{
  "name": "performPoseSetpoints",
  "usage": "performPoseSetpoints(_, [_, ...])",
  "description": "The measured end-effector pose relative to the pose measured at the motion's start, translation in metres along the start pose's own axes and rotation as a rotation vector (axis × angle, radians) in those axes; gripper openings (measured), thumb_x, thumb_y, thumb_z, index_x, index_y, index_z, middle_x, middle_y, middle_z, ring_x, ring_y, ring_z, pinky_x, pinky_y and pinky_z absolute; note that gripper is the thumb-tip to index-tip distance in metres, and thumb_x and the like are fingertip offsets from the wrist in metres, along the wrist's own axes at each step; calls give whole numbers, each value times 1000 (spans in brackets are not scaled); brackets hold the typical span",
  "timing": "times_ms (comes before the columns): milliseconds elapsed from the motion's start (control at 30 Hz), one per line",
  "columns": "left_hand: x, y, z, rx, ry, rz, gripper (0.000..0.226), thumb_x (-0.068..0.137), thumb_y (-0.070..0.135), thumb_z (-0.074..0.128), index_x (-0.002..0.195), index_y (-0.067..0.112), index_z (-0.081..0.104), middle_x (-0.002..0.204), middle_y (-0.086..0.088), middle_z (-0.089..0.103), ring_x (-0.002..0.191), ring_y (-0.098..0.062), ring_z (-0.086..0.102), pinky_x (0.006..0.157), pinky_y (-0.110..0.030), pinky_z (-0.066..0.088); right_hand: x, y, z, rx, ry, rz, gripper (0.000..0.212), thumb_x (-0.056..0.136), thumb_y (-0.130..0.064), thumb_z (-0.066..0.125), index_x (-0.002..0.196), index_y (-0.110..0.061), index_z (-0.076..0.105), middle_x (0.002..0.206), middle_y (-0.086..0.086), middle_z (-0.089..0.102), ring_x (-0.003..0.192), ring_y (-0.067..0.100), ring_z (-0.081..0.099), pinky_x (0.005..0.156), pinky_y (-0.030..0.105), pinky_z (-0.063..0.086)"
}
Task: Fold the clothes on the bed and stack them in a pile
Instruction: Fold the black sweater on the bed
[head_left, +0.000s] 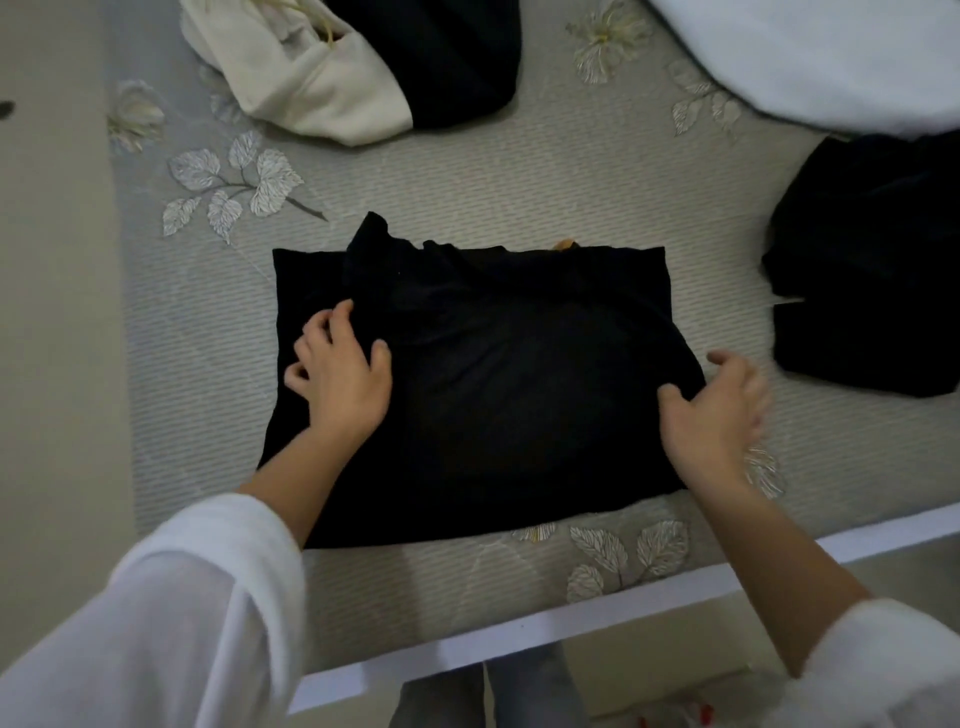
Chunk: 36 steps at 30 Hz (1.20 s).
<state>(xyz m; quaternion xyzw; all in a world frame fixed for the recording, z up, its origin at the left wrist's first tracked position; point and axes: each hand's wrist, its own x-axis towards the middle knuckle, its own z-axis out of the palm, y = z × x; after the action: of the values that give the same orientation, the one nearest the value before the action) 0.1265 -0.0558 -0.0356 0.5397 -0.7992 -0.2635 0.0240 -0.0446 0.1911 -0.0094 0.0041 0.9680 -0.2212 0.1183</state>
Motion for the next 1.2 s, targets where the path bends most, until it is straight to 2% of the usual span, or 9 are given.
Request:
performPoseSetpoints(167, [54,9,-27,-89,75,-39,60,87,42,55,139,18,37,118,-4,54,120,-24,43,105,-49,22,28,-55,18,23,-136,-407,49,84,-19,61,130,-10,48,111,5,53,111,25,47,99,44,35])
performPoseSetpoints(333, [70,20,-29,-134,-118,19,34,86,40,64,101,10,66,63,1,61,65,-18,62,66,-30,46,53,-98,41,152,-456,-151,70,83,-34,69,143,-18,35,102,1,62,90,18,61,79,33,49])
performPoseSetpoints(433, [71,17,-28,-327,-98,-48,27,92,30,59,99,4,62,53,-3,57,36,-10,52,43,-19,41,62,-105,46,123,-371,-166,17,90,-32,60,100,-18,59,88,7,69,77,24,67,75,42,57])
performPoseSetpoints(500, [72,15,-32,-439,-29,-74,22,93,28,56,101,8,56,48,1,58,30,-8,50,34,-15,37,64,-111,45,197,-285,-210,17,92,-30,54,81,-18,58,73,5,68,67,23,67,71,43,58])
performPoseSetpoints(667, [75,11,-36,-558,-34,-180,32,95,25,52,121,8,47,66,0,65,49,-14,62,44,-20,45,61,-117,46,209,-275,-347,13,94,-27,54,103,-19,58,76,-6,64,75,14,64,70,34,54])
performPoseSetpoints(767, [54,17,-27,-335,38,-17,57,92,19,52,142,11,27,94,-4,62,89,-26,61,83,-39,49,40,-101,48,61,-230,-531,42,92,-27,55,130,-13,46,109,1,60,101,19,58,83,35,47])
performPoseSetpoints(933, [-22,22,17,206,-91,486,64,95,47,34,152,28,11,158,-17,5,146,-34,3,113,-53,14,0,-43,52,-313,-362,-945,59,97,-37,42,151,-21,24,159,3,19,148,20,13,119,41,11])
performPoseSetpoints(1033, [-35,-2,39,418,-285,392,65,91,65,11,144,44,-22,154,2,-33,138,-28,-34,113,-62,-2,8,4,45,-552,-356,-834,58,98,-49,26,150,-38,1,161,-7,-2,149,18,-5,117,43,-6])
performPoseSetpoints(1200, [-34,0,41,433,-317,310,68,89,68,8,141,43,-28,149,7,-40,132,-25,-42,109,-63,-10,29,39,20,-434,-313,-465,61,97,-54,25,151,-40,2,162,-6,4,148,22,1,115,52,3])
